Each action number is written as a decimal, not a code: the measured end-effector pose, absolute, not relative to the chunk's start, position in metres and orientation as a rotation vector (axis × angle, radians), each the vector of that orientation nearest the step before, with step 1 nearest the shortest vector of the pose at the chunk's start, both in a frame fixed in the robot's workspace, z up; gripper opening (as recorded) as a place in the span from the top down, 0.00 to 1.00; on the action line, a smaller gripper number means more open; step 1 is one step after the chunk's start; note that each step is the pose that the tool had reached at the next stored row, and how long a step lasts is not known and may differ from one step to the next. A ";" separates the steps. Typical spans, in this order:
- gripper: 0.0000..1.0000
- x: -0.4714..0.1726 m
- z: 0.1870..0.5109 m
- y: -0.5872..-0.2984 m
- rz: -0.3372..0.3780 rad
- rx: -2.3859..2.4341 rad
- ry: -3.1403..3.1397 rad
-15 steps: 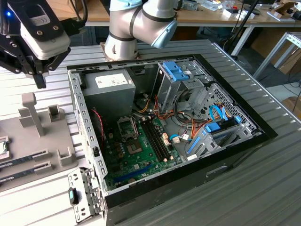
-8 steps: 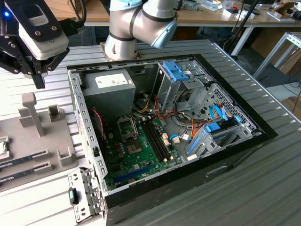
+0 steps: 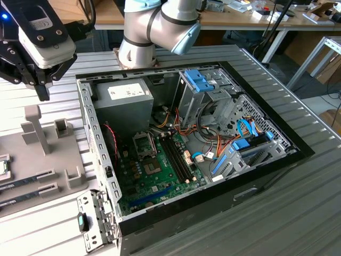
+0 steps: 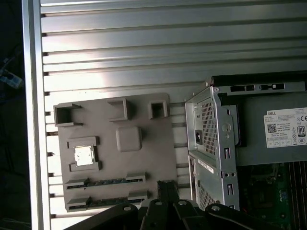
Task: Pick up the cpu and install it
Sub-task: 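Reach for the cpu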
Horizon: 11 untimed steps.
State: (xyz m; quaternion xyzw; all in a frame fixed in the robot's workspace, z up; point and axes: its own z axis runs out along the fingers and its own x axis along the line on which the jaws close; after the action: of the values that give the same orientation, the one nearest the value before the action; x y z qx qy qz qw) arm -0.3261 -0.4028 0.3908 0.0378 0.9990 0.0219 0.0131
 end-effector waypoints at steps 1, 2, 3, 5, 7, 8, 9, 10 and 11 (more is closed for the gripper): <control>0.89 -0.326 0.391 -0.403 0.068 0.118 3.112; 0.89 -0.326 0.391 -0.403 0.068 0.118 3.113; 0.89 -0.328 0.390 -0.403 0.068 0.118 3.113; 0.89 -0.328 0.389 -0.403 0.068 0.118 3.113; 0.89 -0.328 0.389 -0.403 0.068 0.118 3.112; 0.89 -0.329 0.388 -0.403 0.068 0.118 3.112; 0.89 -0.329 0.388 -0.403 0.068 0.118 3.112; 0.89 -0.330 0.388 -0.403 0.068 0.118 3.113; 0.89 -0.330 0.388 -0.403 0.068 0.118 3.112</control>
State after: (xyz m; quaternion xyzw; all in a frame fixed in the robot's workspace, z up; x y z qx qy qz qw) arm -0.3301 -0.4028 0.3882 0.0378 0.9990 0.0219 0.0131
